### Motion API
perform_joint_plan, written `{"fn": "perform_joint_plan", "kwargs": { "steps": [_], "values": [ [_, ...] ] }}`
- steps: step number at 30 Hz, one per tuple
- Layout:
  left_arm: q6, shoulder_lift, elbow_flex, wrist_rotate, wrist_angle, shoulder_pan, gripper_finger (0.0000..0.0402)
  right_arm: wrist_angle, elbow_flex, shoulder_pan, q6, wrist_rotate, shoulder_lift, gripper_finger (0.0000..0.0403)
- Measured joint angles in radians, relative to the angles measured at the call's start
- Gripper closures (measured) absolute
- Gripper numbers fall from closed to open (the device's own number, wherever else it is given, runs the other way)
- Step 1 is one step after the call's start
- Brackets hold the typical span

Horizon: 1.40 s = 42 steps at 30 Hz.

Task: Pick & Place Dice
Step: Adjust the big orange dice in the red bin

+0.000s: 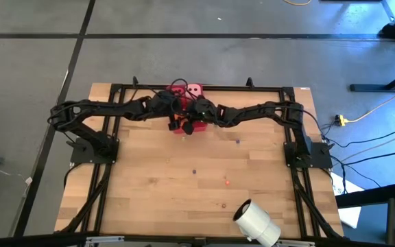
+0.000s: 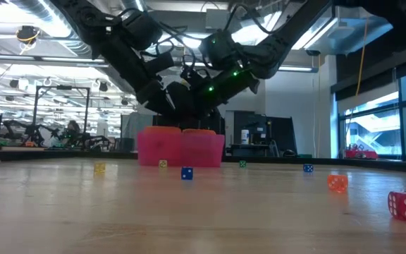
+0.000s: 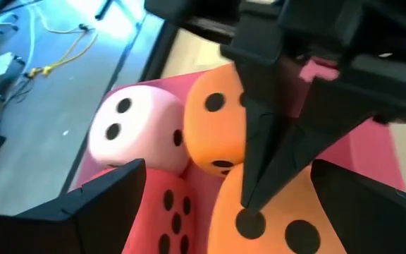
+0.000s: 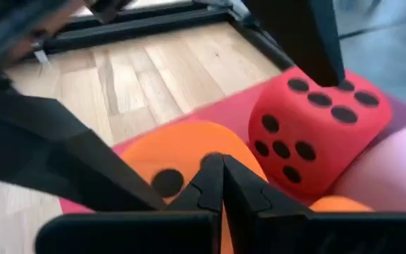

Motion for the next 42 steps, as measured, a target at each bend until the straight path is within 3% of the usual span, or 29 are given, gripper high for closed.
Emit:
{"fn": "perform_joint_plan", "kwargs": {
  "steps": [8,12,17,20,28,34,42],
  "values": [
    [-0.031,-0.078,0.0,-0.001,-0.051,-0.03,0.0003,-0.04,0.0,0.003,-0.073,0.048,-0.061,0.0396],
    [-0.03,-0.106,0.0,0.0,-0.159,-0.073,0.0003,-0.234,0.0,0.019,-0.111,0.126,-0.157,0.0396],
    [-0.059,-0.105,0.0,0.001,-0.251,-0.129,0.0003,-0.531,0.001,0.048,-0.046,0.09,-0.241,0.0396],
    [-0.095,-0.103,0.0,0.001,-0.251,-0.158,0.0003,-0.588,0.0,0.063,-0.002,0.067,-0.237,0.0396],
    [-0.064,-0.103,0.0,-0.007,-0.246,-0.2,0.0003,-0.56,0.001,0.09,0.001,0.056,-0.178,0.0396],
    [-0.064,-0.093,0.0,-0.111,-0.232,-0.204,0.0003,-0.555,0.0,0.083,0.02,0.067,-0.144,0.0396],
    [0.04,-0.026,-0.001,-0.158,-0.168,-0.193,0.0003,-0.542,0.0,0.081,0.019,0.064,-0.144,0.0396]
  ]
}}
